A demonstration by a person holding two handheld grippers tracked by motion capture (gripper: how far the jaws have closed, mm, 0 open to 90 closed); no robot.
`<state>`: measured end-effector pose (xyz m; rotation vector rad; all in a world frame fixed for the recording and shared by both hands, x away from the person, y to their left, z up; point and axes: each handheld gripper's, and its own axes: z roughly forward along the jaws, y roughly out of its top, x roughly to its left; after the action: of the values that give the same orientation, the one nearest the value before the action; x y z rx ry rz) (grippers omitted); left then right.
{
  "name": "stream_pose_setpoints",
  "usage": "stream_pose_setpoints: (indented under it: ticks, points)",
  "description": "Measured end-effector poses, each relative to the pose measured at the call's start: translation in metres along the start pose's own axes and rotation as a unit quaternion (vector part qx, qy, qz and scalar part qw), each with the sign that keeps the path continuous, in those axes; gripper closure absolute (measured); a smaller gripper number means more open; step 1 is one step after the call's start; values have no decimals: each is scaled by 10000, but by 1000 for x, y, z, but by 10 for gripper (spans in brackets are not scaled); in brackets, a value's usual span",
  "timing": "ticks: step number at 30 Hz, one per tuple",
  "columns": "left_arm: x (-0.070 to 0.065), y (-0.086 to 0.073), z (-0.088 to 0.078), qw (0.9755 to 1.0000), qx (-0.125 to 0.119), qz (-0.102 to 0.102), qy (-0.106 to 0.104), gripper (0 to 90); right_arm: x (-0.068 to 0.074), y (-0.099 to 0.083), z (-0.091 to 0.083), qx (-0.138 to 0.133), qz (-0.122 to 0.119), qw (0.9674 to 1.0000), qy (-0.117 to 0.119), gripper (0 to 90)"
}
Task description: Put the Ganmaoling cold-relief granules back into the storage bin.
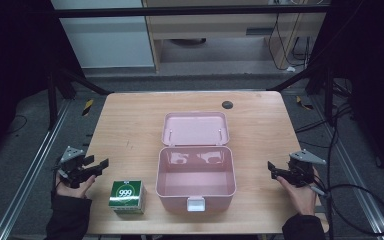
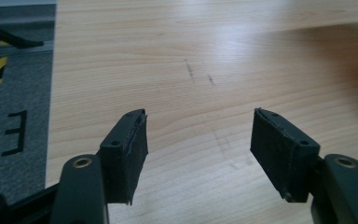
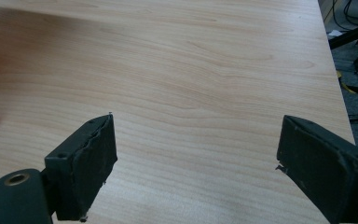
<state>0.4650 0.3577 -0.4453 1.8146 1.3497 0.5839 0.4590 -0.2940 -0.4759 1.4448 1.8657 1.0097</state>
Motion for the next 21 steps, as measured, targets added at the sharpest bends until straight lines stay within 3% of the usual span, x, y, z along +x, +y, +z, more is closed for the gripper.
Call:
stream_pose_setpoints:
  ticks: [5,8,10,11,13,16,21]
  points:
    - [-6,8,-8,9986,40,361,-374,365,1,0,-2,-25,-27,10000,21,113]
    - [-14,16,-13,9962,29,642,-589,364,3,2,-2,-26,-68,9999,91,106]
    - [-16,18,-14,9954,47,717,-638,360,3,3,-2,-33,-110,9999,95,106]
    - [-19,21,-16,9934,79,862,-756,357,3,3,-2,-34,-107,9999,113,106]
    - [-20,23,-17,9923,105,926,-816,350,3,4,-3,-11,-67,9999,110,106]
    - [-21,30,-22,9871,207,1216,-1023,325,3,3,-3,47,-71,9999,147,106]
    - [-24,46,-32,9763,398,1677,-1312,284,4,1,0,183,-249,9994,126,108]
